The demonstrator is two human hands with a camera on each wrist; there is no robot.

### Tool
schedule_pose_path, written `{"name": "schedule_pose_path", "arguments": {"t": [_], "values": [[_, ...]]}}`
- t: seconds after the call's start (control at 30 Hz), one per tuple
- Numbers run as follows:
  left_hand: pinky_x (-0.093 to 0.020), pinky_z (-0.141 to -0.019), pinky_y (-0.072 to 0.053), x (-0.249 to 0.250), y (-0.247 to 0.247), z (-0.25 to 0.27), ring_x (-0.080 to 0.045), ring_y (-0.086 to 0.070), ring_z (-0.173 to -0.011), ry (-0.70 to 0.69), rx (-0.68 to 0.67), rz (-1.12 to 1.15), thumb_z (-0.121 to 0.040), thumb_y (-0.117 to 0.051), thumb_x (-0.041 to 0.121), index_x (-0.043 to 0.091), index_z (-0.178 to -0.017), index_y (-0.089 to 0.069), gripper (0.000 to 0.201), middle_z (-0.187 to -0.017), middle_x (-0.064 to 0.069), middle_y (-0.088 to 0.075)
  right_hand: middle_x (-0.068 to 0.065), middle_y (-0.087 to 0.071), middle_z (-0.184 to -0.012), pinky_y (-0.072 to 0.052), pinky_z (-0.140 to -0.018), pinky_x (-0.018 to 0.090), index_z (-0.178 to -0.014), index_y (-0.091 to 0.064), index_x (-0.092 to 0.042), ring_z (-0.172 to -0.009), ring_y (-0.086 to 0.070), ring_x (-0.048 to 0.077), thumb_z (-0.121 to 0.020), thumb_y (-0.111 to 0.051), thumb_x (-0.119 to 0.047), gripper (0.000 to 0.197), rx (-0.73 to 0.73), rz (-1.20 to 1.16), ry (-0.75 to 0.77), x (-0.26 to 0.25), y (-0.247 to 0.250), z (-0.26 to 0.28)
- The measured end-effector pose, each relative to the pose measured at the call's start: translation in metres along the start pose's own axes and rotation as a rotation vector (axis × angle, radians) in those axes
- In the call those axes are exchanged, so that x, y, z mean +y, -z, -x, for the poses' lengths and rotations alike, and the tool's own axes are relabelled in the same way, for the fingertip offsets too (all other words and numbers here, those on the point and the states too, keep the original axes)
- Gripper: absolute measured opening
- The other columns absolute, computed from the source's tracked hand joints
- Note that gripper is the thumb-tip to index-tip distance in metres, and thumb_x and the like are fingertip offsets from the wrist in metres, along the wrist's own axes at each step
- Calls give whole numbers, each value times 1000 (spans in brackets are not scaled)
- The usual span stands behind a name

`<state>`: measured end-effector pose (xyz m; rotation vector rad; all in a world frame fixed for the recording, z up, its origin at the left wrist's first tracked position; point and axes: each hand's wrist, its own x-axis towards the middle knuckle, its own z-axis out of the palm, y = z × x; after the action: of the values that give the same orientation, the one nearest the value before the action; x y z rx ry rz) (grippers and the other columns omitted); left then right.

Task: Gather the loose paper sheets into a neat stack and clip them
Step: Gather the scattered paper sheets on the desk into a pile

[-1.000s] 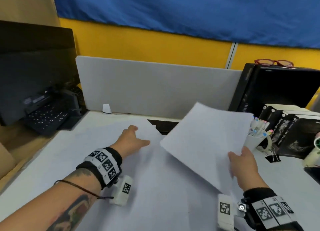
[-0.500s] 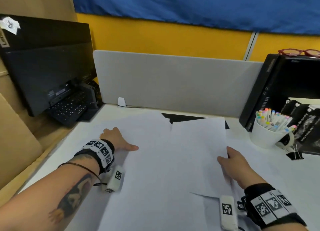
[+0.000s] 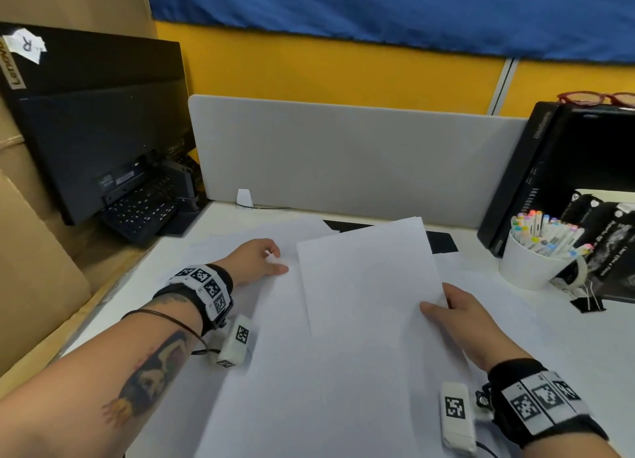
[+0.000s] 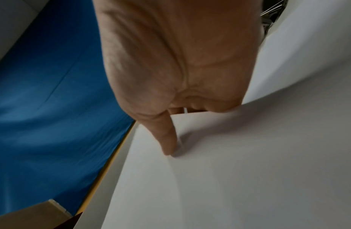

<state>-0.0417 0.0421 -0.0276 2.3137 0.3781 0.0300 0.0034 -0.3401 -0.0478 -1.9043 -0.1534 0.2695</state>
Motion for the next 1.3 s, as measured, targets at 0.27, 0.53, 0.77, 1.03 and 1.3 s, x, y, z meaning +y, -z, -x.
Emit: {"name": "schedule_pose_path", "arguments": {"t": [0.27,0.53,0.77,1.03,1.3], "values": [[-20,-51,-42,62,1,0,-6,-51,-46,-289,21,385,-91,-76,3,17,-84,-58,23,-56,7,-61,9,-78,-96,-61,-76,47,-112,-50,-18,-84,-76,34,-82,-80,-10,44,-18,-180,21,1,-10,-3],[-28,-88,-49,61,16,1,-8,-57,-114,-140,195,250,-90,-77,41,24,-141,-55,58,-140,5,-57,2,-78,-91,-56,-79,39,-103,-71,-15,-86,-72,31,-87,-68,6,27,276,-342,76,15,24,-20],[-46,-117,-39,-12,13,-1,-30,-40,-145,248,-249,-448,-52,-94,63,26,-157,-33,127,-160,-5,-35,18,-73,-104,-55,-81,39,-116,-67,-4,-87,-70,32,-82,-74,5,36,335,-312,-23,28,38,-27],[-34,-101,-45,-13,6,3,-28,-56,-131,212,-114,-255,-59,-101,31,13,-134,-54,90,-132,-5,-61,23,-75,-94,-56,-85,51,-107,-70,5,-83,-72,39,-68,-87,-2,43,222,-337,-96,24,38,-23],[1,-63,-43,14,10,1,11,-66,-79,-51,43,325,-77,-86,-3,13,-86,-69,25,-68,19,-72,18,-75,-110,-62,-72,31,-115,-69,-2,-98,-73,34,-68,-78,0,48,-29,-517,95,13,30,-10]]}}
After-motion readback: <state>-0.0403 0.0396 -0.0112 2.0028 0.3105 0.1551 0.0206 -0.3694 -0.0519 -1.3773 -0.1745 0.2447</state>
